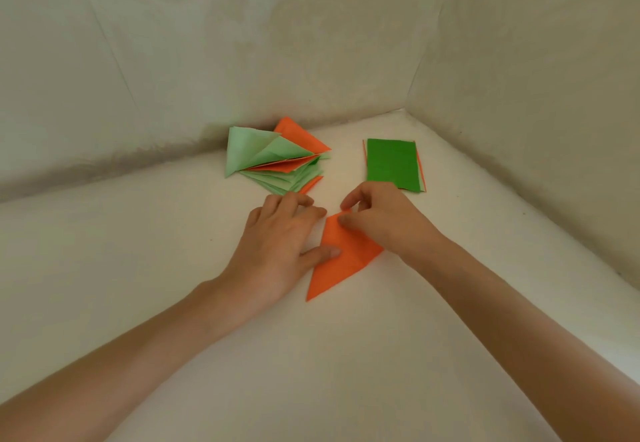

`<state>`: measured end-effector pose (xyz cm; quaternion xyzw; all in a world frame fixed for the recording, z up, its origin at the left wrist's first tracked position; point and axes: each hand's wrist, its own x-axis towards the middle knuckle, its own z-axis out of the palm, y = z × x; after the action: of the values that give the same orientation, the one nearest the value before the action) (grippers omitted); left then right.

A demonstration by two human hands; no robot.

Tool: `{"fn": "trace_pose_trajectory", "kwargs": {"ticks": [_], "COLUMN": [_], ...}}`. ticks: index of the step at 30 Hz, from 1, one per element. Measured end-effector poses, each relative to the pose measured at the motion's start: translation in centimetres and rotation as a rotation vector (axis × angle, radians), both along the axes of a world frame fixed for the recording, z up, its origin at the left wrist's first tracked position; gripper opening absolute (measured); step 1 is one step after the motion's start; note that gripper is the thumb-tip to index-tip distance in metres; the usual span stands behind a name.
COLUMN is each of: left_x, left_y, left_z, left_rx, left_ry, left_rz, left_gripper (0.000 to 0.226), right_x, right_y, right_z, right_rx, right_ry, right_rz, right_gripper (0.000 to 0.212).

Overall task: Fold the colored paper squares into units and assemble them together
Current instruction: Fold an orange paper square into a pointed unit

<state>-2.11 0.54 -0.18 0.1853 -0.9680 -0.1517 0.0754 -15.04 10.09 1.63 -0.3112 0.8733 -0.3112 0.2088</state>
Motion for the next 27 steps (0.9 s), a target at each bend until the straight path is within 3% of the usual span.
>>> {"fn": "trace_pose_trajectory", "kwargs": {"ticks": [3,7,9,11,14,19,22,24,27], "left_x": [0.1,0.2,0.4,0.4,0.4,0.4,0.6,0.6,0.6], "left_y": [0.0,0.1,0.2,0.4,0.8,0.9,0.7,0.6,0.7], "left_z": [-0.3,-0.6,-0.2,0.5,1.1,1.2,1.2,1.4,1.6], "left_rx": [0.043,0.211,0.517,0.909,1.149,1.206,1.238,1.253,1.26], "left_ry": [0.057,0.244,0.369,0.465,0.5,0.49,0.507,0.523,0.532], "left_rz": [-0.009,-0.035,0.006,0.044,0.09,0.194,0.205,0.197,0.19], "left_gripper": [0.058,0.04,0.019,0.017,0.013,0.01,0.009,0.009,0.011], "right_x": [0.3,1.0,1.5,1.9,2.3,3.0,3.5,3.4,3.2], "right_y": [0.3,1.2,1.8,2.4,2.8,3.3,3.6,3.7,3.9], "right_z": [0.2,1.1,1.2,1.1,0.8,-0.1,-0.4,-0.7,-0.8], "right_rx": [-0.072,-0.333,-0.467,-0.586,-0.644,-0.683,-0.651,-0.627,-0.615], "right_ry": [0.002,-0.098,-0.161,-0.241,-0.318,-0.056,0.293,0.507,0.601], "right_rz": [0.011,0.045,0.048,0.013,-0.066,0.028,0.191,0.289,0.322], "right_gripper": [0.021,0.02,0.02,0.019,0.017,0.02,0.008,0.012,0.015]}}
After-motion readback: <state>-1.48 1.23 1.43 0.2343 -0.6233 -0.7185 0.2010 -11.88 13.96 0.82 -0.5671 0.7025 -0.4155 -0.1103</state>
